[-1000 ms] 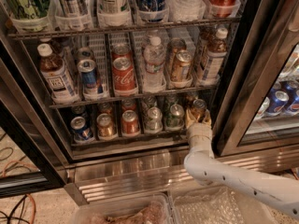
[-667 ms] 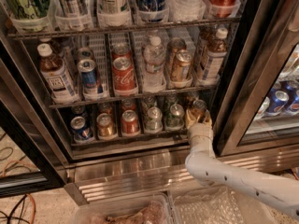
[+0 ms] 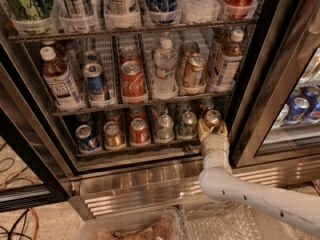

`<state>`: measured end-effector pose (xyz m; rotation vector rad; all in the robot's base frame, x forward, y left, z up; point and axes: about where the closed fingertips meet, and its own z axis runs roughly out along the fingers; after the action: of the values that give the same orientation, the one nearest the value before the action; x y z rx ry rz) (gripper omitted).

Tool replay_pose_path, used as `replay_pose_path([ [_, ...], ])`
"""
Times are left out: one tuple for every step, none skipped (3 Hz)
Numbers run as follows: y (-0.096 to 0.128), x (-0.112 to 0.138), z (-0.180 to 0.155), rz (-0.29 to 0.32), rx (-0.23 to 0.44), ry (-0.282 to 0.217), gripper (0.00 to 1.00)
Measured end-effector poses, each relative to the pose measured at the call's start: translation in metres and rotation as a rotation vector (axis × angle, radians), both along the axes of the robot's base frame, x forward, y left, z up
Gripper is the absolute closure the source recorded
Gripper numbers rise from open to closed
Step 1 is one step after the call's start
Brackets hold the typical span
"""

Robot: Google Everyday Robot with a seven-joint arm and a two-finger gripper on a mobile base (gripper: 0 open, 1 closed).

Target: Pick orange can from bottom shelf of fridge

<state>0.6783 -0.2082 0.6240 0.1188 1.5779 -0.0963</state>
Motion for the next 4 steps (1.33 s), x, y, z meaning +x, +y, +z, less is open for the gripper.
replay_pose_path([
  [-0.002, -0.014, 0.018, -0.006, -0.013, -0.037, 1.00],
  [-0.005, -0.031, 0.036, -0.013, -0.032, -0.082, 1.00],
  [-0.002, -0.056, 0.049, 0.004, -0.071, -0.116, 1.00],
  [0.012, -0.102, 0.065, 0.066, -0.076, -0.164, 1.00],
])
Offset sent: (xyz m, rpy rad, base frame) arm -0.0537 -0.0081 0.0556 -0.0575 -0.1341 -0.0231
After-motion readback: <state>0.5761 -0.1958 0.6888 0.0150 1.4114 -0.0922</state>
